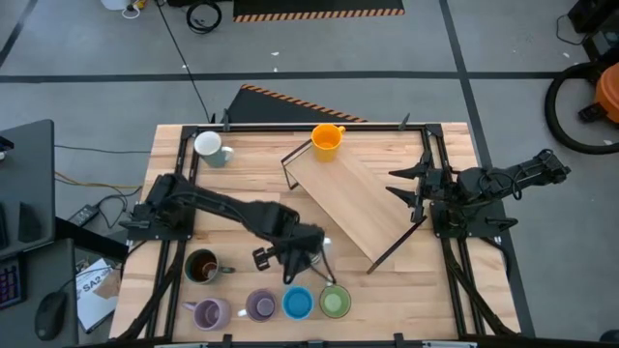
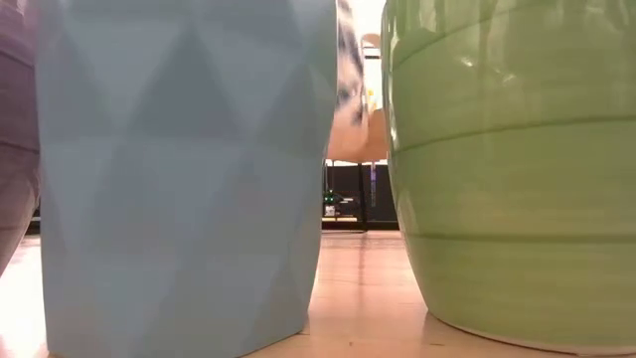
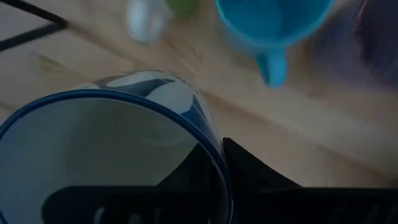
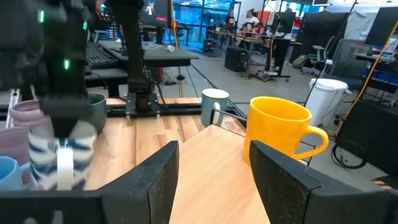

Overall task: Place coffee mugs
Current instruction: Put the blue patterned mug on the shelf

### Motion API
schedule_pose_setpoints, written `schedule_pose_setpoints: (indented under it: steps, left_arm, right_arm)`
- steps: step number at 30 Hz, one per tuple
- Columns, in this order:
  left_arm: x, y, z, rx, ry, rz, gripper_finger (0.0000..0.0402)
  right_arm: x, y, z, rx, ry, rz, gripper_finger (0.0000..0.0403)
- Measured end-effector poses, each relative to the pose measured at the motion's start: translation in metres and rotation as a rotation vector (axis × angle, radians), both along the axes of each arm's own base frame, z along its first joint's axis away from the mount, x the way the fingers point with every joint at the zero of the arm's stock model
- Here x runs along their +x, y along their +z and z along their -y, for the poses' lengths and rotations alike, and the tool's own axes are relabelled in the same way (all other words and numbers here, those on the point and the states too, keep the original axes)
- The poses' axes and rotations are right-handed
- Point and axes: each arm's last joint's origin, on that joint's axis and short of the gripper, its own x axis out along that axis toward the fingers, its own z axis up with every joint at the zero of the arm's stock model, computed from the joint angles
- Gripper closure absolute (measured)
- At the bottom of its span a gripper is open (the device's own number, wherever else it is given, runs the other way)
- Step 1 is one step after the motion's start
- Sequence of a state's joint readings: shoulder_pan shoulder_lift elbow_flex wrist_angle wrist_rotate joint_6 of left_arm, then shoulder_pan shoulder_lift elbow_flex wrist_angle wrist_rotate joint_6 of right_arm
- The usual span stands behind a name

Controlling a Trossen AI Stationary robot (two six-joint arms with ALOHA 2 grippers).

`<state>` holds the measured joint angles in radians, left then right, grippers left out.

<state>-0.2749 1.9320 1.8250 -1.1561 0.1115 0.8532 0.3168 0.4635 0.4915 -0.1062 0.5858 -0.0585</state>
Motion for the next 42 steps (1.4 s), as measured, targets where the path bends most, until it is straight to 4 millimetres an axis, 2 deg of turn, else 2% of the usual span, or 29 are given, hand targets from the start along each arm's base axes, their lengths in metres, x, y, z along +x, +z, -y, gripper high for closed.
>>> schedule_pose_setpoints:
  steps: [6, 9, 12, 18, 28, 32, 37, 42]
  left_arm:
    - [0.008, 0.053, -0.026, -0.109, 0.173, 0.11, 0.0375]
    - [0.013, 0.071, -0.047, -0.133, 0.274, 0.178, 0.0375]
    - [0.021, 0.08, -0.068, -0.124, 0.365, 0.265, 0.0375]
    - [0.034, 0.082, -0.095, -0.068, 0.435, 0.385, 0.0375]
    - [0.047, 0.067, -0.132, -0.002, 0.513, 0.395, 0.0375]
    - [0.051, 0.061, -0.139, 0.064, 0.492, 0.389, 0.0375]
    - [0.055, 0.065, -0.142, 0.076, 0.471, 0.453, 0.0375]
    - [0.053, 0.063, -0.142, 0.088, 0.457, 0.43, 0.0375]
  right_arm:
    - [0.0, 0.0, 0.0, 0.001, -0.013, 0.001, 0.02]
    - [0.0, 0.0, 0.0, 0.012, -0.014, 0.005, 0.02]
    - [0.0, 0.0, 0.0, 0.012, -0.015, 0.005, 0.02]
    - [0.0, 0.0, 0.0, 0.011, -0.016, 0.005, 0.02]
    - [-0.007, 0.004, 0.005, -0.041, -0.101, 0.024, 0.02]
    - [-0.009, 0.008, 0.006, -0.036, -0.096, 0.037, 0.02]
    - [-0.009, 0.008, 0.005, -0.042, -0.091, 0.034, 0.02]
    - [-0.008, 0.006, 0.005, -0.038, -0.091, 0.013, 0.02]
